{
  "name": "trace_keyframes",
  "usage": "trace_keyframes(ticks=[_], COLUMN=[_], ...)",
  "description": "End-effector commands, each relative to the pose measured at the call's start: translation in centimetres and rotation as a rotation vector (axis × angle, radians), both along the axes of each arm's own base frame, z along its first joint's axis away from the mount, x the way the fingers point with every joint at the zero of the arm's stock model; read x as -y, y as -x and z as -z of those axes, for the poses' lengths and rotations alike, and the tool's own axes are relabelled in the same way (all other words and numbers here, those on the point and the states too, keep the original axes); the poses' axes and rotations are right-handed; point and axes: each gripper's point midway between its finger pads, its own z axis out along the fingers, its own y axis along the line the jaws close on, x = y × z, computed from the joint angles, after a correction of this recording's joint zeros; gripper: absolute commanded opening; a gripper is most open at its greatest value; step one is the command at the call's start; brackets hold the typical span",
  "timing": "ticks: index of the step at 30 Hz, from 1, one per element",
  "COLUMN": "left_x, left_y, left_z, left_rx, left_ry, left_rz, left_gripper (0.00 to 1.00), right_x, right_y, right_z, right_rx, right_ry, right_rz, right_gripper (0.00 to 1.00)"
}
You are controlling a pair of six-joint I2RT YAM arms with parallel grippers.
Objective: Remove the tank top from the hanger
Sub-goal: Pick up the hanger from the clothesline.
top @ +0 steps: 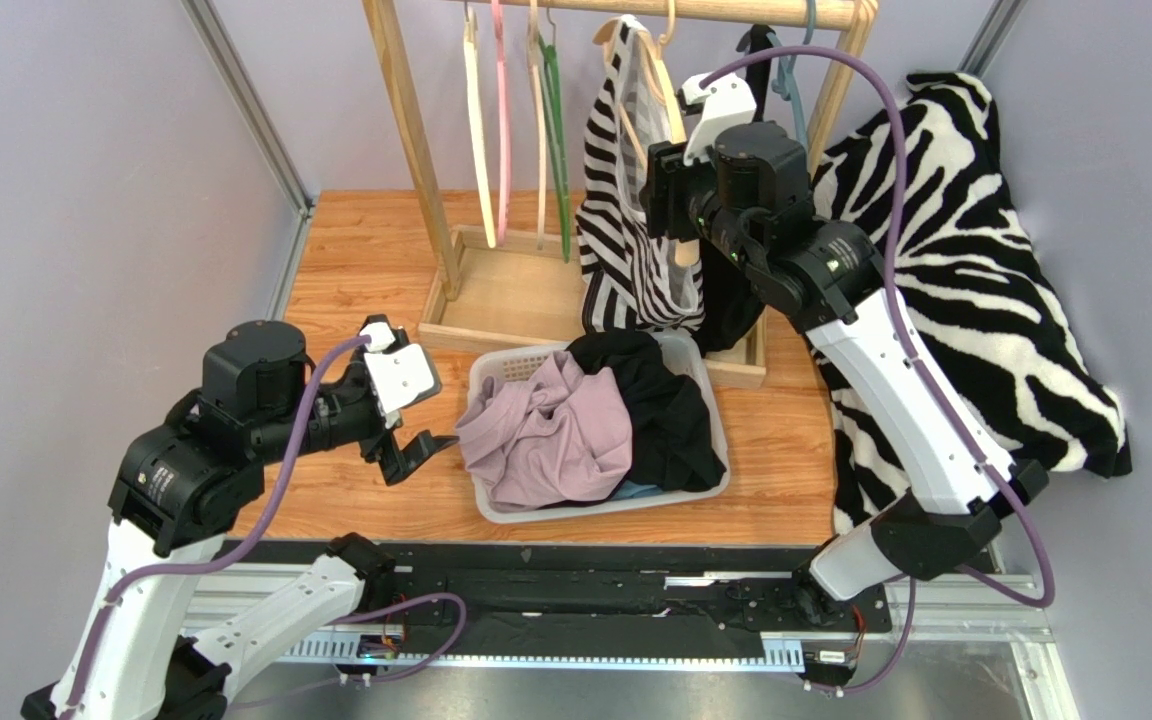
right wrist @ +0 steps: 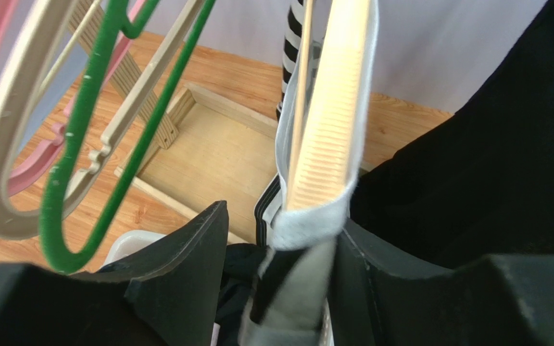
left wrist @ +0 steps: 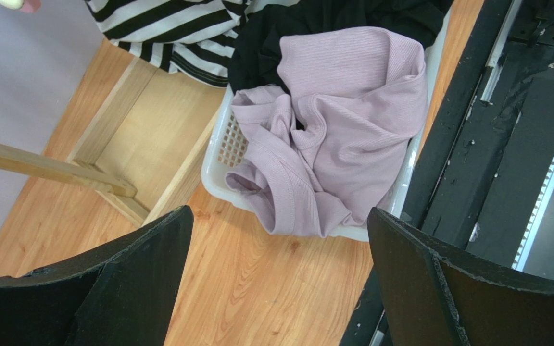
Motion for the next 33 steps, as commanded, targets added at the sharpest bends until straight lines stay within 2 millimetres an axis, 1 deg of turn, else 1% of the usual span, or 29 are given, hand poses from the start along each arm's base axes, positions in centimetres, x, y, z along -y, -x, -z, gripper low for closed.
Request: trace_keyframes(ticks=[1, 3, 5, 6, 7, 8, 10, 11, 12, 13, 14, 16, 17, 18, 20, 21, 22, 23, 24, 27, 28, 30, 31, 33], left_x=[-0.2, -0.2, -0.2, -0.2, -0.2, -0.1, -0.1, -0.1, -0.1, 0.0, -0.1, -0.1, -0.1, -0.1, -0.2, -0.2, -0.2, -0.2, -0.2, -0.3, -0.2, -0.3, -0.3, -0.3], left_y=[-0.1, -0.1, -0.1, -0.1, -0.1, -0.1, 0.0, -0.1, 0.0, 0.0, 0.0, 0.0, -0.1, -0.1, -0.1, -0.1, -0.1, -0.2, -0.1, -0.1, -0.1, -0.2, -0.3, -0.4], left_z=[-0.8, -0.7, -0.5, -0.5, -0.5, -0.5, -0.4, -0.3, -0.2, -0.2, -0.2, -0.2, -0.2, -0.3, -0.3, -0.3, -0.2, -0.2, -0.1, 0.1, 0.1, -0.1, -0.2, -0.4], left_rx=[0.035, 0.039, 0.033, 0.033, 0.031, 0.031, 0.030, 0.026, 0.021, 0.021, 0.021, 0.023, 0.024, 0.027, 0.026, 0.025, 0.022, 0.023, 0.022, 0.018, 0.020, 0.028, 0.028, 0.034], left_ry=[0.015, 0.014, 0.011, 0.012, 0.013, 0.013, 0.016, 0.016, 0.018, 0.017, 0.017, 0.018, 0.017, 0.018, 0.018, 0.018, 0.017, 0.018, 0.017, 0.012, 0.013, 0.014, 0.016, 0.017], left_rz=[-0.009, -0.011, -0.011, -0.008, -0.007, -0.007, -0.007, -0.008, -0.007, -0.005, -0.005, -0.010, -0.009, -0.010, -0.012, -0.013, -0.014, -0.014, -0.014, -0.016, -0.015, -0.022, -0.022, -0.026], left_gripper=[0.99, 0.99, 0.99, 0.99, 0.99, 0.99, 0.99, 0.99, 0.99, 0.99, 0.99, 0.99, 0.99, 0.99, 0.99, 0.99, 0.99, 0.99, 0.99, 0.99, 0.99, 0.99, 0.99, 0.99], right_x=[0.0, 0.0, 0.1, 0.2, 0.3, 0.4, 0.6, 0.4, 0.9, 1.0, 1.1, 1.4, 1.5, 1.6, 2.2, 2.3, 2.3, 2.7, 2.9, 3.0, 2.9, 3.4, 3.3, 3.9], right_y=[-0.4, -0.5, -0.6, -0.7, -0.7, -0.8, -0.5, -0.8, -0.3, -0.3, -0.3, -0.1, -0.2, -0.2, 0.3, 0.5, 0.5, 1.2, 1.5, 2.2, 2.3, 3.5, 4.0, 5.3], right_z=[0.1, 0.1, -0.3, -0.5, -0.8, -1.5, -2.7, -3.1, -4.3, -4.8, -6.1, -6.9, -7.8, -7.9, -9.8, -10.3, -10.0, -11.3, -11.3, -10.3, -9.0, -8.5, -7.2, -6.7], right_rx=[-0.031, -0.032, -0.019, -0.013, 0.000, 0.021, 0.065, 0.101, 0.140, 0.165, 0.222, 0.261, 0.305, 0.324, 0.391, 0.412, 0.416, 0.453, 0.458, 0.428, 0.398, 0.385, 0.342, 0.305], right_ry=[-0.014, -0.012, -0.011, -0.013, -0.009, -0.018, -0.034, -0.033, -0.047, -0.049, -0.056, -0.073, -0.071, -0.063, -0.104, -0.117, -0.122, -0.152, -0.156, -0.142, -0.116, -0.107, -0.082, -0.066], right_rz=[0.027, 0.028, 0.037, 0.041, 0.044, 0.046, 0.037, 0.033, 0.034, 0.031, 0.027, 0.033, 0.034, 0.038, 0.055, 0.055, 0.057, 0.060, 0.059, 0.047, 0.039, 0.024, -0.001, -0.022], right_gripper=[0.51, 0.49, 0.35, 0.26, 0.07, 0.00, 0.00, 0.00, 0.00, 0.00, 0.00, 0.00, 0.00, 0.00, 0.00, 0.00, 0.00, 0.00, 0.00, 0.00, 0.00, 0.00, 0.00, 0.00])
